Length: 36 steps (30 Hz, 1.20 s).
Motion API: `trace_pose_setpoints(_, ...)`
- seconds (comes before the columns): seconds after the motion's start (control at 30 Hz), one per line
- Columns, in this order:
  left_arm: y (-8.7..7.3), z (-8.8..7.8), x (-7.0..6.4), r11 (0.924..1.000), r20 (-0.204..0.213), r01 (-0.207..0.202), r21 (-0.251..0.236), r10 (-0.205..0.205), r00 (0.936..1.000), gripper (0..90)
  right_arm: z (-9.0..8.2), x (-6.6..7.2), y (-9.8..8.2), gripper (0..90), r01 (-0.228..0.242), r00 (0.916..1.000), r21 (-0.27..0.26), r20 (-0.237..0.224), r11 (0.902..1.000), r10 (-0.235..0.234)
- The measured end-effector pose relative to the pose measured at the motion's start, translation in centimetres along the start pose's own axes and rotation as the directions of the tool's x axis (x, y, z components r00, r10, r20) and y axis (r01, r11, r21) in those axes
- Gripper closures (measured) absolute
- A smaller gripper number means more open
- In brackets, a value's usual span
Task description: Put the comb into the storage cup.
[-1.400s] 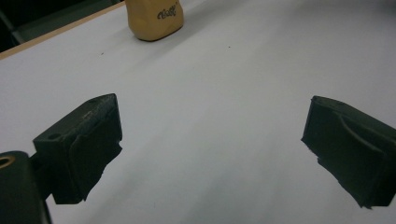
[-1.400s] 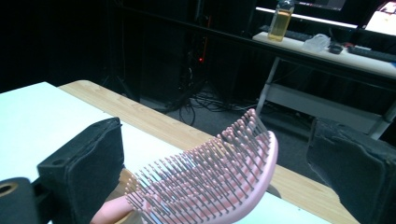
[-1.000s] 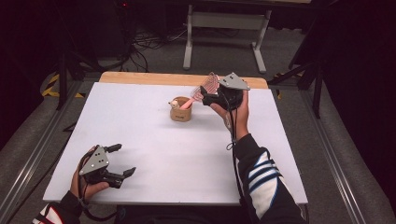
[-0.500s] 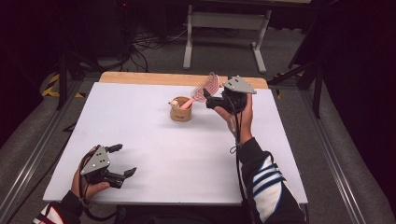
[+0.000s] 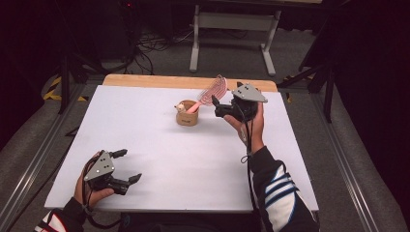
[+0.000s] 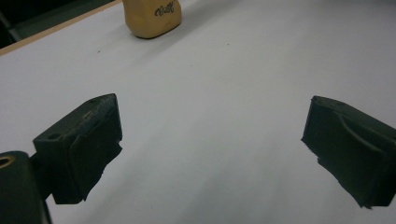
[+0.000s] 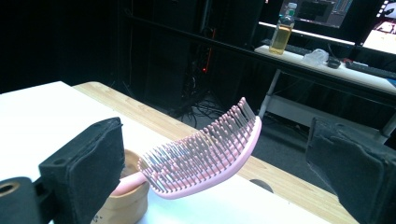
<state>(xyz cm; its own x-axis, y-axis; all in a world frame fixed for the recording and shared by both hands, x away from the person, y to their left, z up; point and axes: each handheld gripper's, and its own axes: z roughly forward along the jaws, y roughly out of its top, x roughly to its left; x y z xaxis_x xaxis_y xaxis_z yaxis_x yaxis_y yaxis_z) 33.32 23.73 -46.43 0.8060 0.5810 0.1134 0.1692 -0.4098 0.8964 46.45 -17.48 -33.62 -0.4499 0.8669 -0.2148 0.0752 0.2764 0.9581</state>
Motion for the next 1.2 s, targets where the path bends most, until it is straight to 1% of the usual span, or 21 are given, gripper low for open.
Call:
trace_pose_setpoints(0.2,0.0,0.0,0.0,1.0,0.0,0.0,-0.001,0.0,1.0,5.6,-0.5,0.4,-0.2,5.3,0.013,0.9999,-0.007,-0.005,0.9999,-0.013)
trace_pose_setpoints(0.4,0.0,0.0,0.0,1.0,0.0,0.0,-0.001,0.0,1.0,5.6,-1.1,1.0,-0.3,5.3,0.029,0.9993,-0.013,-0.025,0.9995,-0.029)
trace_pose_setpoints(0.5,0.0,0.0,0.0,1.0,-0.001,0.0,-0.001,0.0,1.0,5.6,-1.2,1.3,-0.4,5.3,0.04,0.9988,-0.015,-0.028,0.9991,-0.041)
trace_pose_setpoints(0.57,0.0,0.0,0.0,1.0,-0.001,0.0,0.0,0.0,1.0,5.6,-1.5,1.4,-0.5,5.3,0.034,0.9988,-0.018,-0.034,0.9993,-0.035)
trace_pose_setpoints(0.7,0.0,0.0,0.0,1.0,-0.001,-0.001,-0.001,0.001,1.0,5.6,-1.8,1.6,-0.8,5.4,0.036,0.9986,-0.022,-0.038,0.9991,-0.036)
trace_pose_setpoints(0.8,0.0,-0.1,0.0,1.0,-0.001,0.0,0.0,0.0,1.0,5.6,-2.1,1.9,-0.9,5.4,0.034,0.9981,-0.028,-0.051,0.999,-0.035)
trace_pose_setpoints(1.07,0.0,-0.1,0.0,1.0,-0.003,-0.002,-0.004,0.002,1.0,5.6,-2.7,2.5,-1.4,5.4,0.058,0.9966,-0.034,-0.056,0.9977,-0.06)
trace_pose_setpoints(1.2,0.0,-0.1,0.0,1.0,-0.003,-0.003,-0.004,0.003,1.0,5.6,-2.8,2.6,-1.7,5.5,0.058,0.9962,-0.031,-0.064,0.9978,-0.06)
